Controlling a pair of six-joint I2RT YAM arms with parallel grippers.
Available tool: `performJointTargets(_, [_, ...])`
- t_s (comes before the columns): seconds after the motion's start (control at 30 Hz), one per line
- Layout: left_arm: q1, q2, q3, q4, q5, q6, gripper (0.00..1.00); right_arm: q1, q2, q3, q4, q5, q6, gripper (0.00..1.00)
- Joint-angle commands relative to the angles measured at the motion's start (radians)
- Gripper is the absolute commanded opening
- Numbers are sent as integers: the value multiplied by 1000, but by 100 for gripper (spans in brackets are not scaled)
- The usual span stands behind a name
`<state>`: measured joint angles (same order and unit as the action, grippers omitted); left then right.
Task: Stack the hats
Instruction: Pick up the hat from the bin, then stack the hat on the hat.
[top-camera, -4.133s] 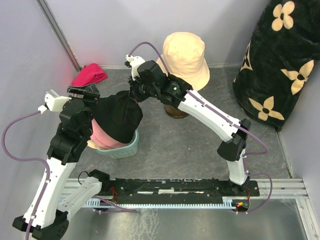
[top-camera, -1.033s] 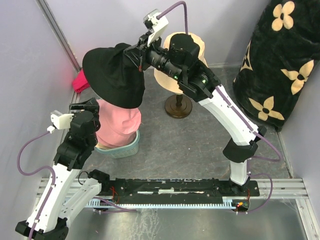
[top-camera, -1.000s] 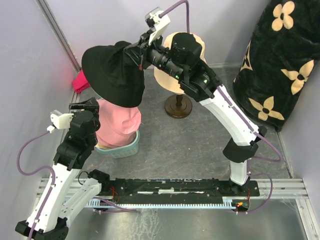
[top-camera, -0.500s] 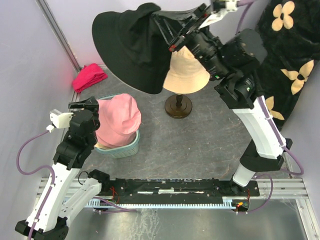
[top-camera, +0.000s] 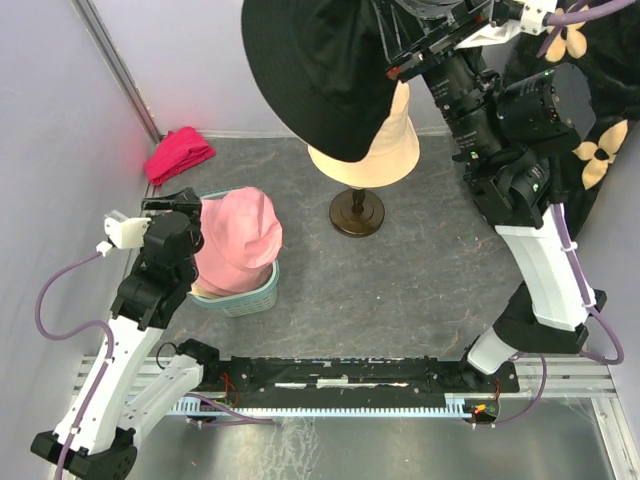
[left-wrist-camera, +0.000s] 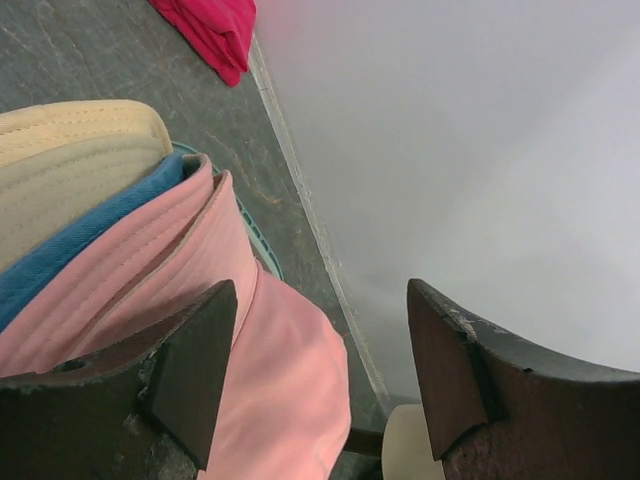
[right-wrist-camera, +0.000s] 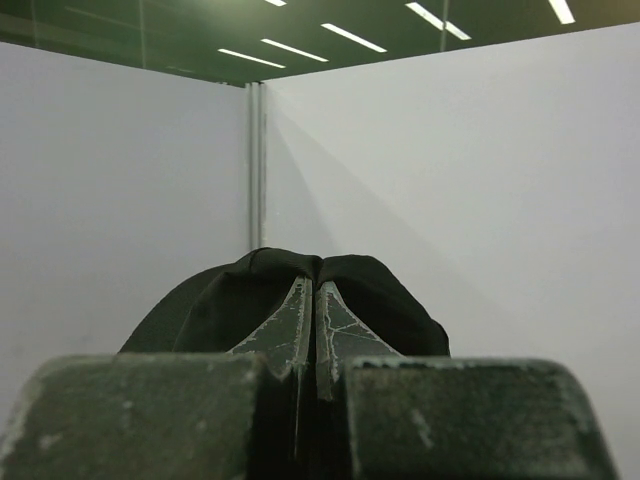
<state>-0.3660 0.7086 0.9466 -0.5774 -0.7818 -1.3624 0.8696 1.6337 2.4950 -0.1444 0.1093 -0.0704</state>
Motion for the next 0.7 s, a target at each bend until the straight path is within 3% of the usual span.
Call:
performJointTargets(0.0, [4,35,54,95,-7,83,74,-24,-69,-33,72,75,-117,2])
performJointTargets(0.2, [4,111,132,160,17,155,74,-89,-56,13,22,127,-190,2])
performJointTargets(0.67, [2,326,348,323,165,336,74,-285,-12,-26,-47,101,-101,2])
